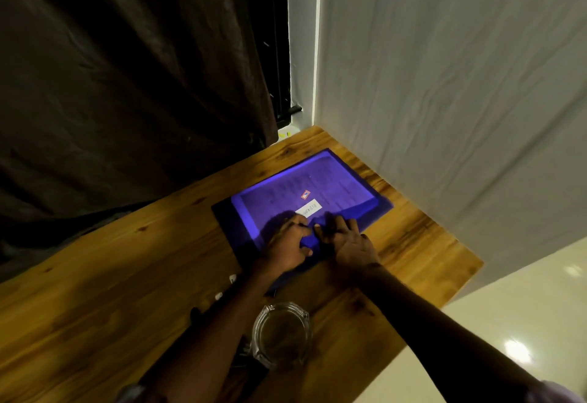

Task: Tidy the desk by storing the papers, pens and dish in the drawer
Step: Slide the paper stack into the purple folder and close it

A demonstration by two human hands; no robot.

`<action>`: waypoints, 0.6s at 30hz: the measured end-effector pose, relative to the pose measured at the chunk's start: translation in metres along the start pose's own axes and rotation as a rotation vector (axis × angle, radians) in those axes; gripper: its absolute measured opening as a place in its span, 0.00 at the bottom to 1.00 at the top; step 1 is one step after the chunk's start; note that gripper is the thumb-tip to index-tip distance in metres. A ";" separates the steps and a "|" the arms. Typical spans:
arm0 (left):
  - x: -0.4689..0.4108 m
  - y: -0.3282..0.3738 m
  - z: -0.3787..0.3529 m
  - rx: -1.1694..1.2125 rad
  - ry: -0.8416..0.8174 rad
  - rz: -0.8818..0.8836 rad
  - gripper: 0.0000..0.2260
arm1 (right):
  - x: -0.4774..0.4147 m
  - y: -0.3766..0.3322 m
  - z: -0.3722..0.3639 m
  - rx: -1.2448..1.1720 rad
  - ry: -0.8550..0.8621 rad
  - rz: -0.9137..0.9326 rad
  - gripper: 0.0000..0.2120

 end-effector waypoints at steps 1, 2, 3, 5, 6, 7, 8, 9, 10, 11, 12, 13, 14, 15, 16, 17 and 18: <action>-0.001 0.000 -0.001 -0.001 0.006 -0.001 0.20 | 0.001 -0.001 0.000 0.007 -0.003 0.000 0.31; -0.001 0.000 -0.002 -0.005 0.013 -0.003 0.20 | 0.002 -0.002 0.000 0.022 -0.007 0.006 0.33; 0.000 0.000 -0.003 -0.011 0.020 -0.004 0.20 | 0.003 -0.002 -0.001 0.039 -0.016 0.017 0.35; 0.001 0.000 -0.003 -0.006 0.025 0.000 0.21 | 0.006 -0.001 -0.001 0.044 -0.023 0.052 0.38; 0.002 0.000 -0.002 0.023 0.005 0.007 0.22 | 0.009 0.000 -0.002 0.003 0.009 0.060 0.38; 0.003 -0.002 0.000 0.070 -0.019 0.014 0.23 | 0.012 0.002 -0.005 -0.078 0.075 0.040 0.38; 0.002 -0.004 0.003 0.136 -0.035 0.019 0.23 | 0.016 0.002 -0.006 -0.197 0.194 -0.008 0.37; 0.000 -0.009 0.008 0.205 -0.030 0.033 0.21 | 0.021 0.001 -0.008 -0.330 0.354 -0.085 0.34; -0.002 -0.016 0.012 0.263 0.001 0.063 0.18 | 0.027 0.001 -0.010 -0.448 0.517 -0.183 0.30; -0.005 -0.024 0.019 0.283 0.062 0.098 0.15 | 0.032 0.000 -0.013 -0.554 0.652 -0.290 0.25; -0.008 -0.034 0.026 0.274 0.126 0.143 0.13 | 0.037 -0.002 -0.014 -0.659 0.725 -0.395 0.20; -0.010 -0.042 0.035 0.245 0.191 0.194 0.13 | 0.040 -0.003 -0.015 -0.761 0.749 -0.484 0.17; -0.013 -0.051 0.043 0.197 0.254 0.254 0.14 | 0.040 -0.003 -0.016 -0.847 0.733 -0.562 0.16; -0.017 -0.062 0.049 0.129 0.301 0.326 0.17 | 0.041 -0.002 -0.016 -0.910 0.696 -0.619 0.15; -0.020 -0.073 0.055 0.063 0.322 0.414 0.22 | 0.039 -0.002 -0.015 -0.961 0.639 -0.630 0.15; -0.022 -0.084 0.059 0.040 0.325 0.512 0.27 | 0.038 -0.003 -0.014 -1.030 0.581 -0.596 0.15; -0.023 -0.092 0.063 0.054 0.317 0.596 0.31 | 0.036 -0.006 -0.015 -1.129 0.534 -0.565 0.15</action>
Point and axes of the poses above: each hand's wrist, its own x-axis away from the middle knuckle, its own z-axis out of the back of the hand, y = z × x, the point moved 3 cm from there along -x, towards the middle knuckle, and after that the axes turned 12 degrees about z, right-handed, at the moved point
